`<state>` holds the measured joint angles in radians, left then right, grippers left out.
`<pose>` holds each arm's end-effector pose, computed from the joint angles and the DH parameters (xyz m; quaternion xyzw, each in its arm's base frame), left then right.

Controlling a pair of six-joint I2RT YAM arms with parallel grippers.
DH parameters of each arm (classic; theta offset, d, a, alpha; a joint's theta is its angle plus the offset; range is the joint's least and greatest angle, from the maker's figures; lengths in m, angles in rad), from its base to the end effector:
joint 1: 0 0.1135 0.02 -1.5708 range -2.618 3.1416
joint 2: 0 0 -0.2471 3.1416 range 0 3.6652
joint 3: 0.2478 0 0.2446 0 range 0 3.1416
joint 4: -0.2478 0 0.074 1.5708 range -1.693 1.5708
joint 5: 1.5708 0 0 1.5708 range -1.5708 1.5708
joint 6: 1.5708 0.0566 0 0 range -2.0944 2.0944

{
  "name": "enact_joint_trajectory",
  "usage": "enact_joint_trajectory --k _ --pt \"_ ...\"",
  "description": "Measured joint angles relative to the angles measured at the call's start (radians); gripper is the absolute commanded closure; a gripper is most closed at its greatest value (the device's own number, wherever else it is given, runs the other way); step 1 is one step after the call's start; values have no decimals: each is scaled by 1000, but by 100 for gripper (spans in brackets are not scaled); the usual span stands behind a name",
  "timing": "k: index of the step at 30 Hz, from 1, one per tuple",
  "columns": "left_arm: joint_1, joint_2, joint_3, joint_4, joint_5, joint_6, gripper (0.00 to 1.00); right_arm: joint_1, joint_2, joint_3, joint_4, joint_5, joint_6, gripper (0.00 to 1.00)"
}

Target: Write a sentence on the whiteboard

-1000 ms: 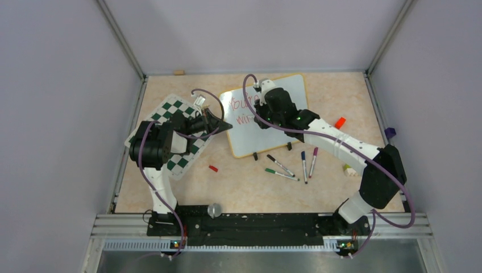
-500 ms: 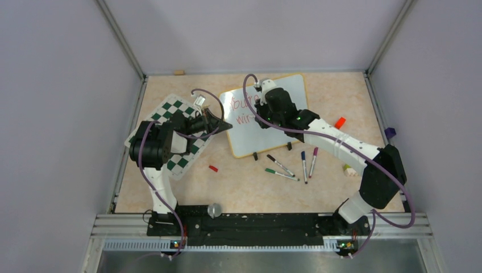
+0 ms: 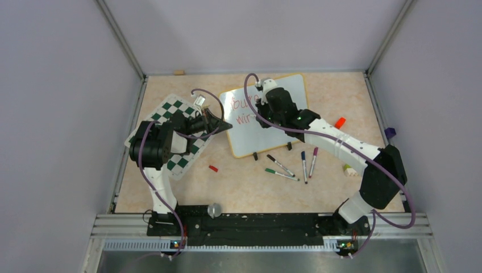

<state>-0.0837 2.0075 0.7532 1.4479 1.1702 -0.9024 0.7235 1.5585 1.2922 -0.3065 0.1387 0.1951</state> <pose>0.3440 -0.0812 0.1492 0.1804 0.6557 -0.6138 0.4009 0.2831 0.2396 0.2856 -0.1967 0.8542 0.1571 0.4549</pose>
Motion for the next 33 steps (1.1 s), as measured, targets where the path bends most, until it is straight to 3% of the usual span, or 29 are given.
enact_joint_trajectory --k 33 --pt "0 0 0 9 10 1 100 -20 -66 -92 -18 -10 43 100"
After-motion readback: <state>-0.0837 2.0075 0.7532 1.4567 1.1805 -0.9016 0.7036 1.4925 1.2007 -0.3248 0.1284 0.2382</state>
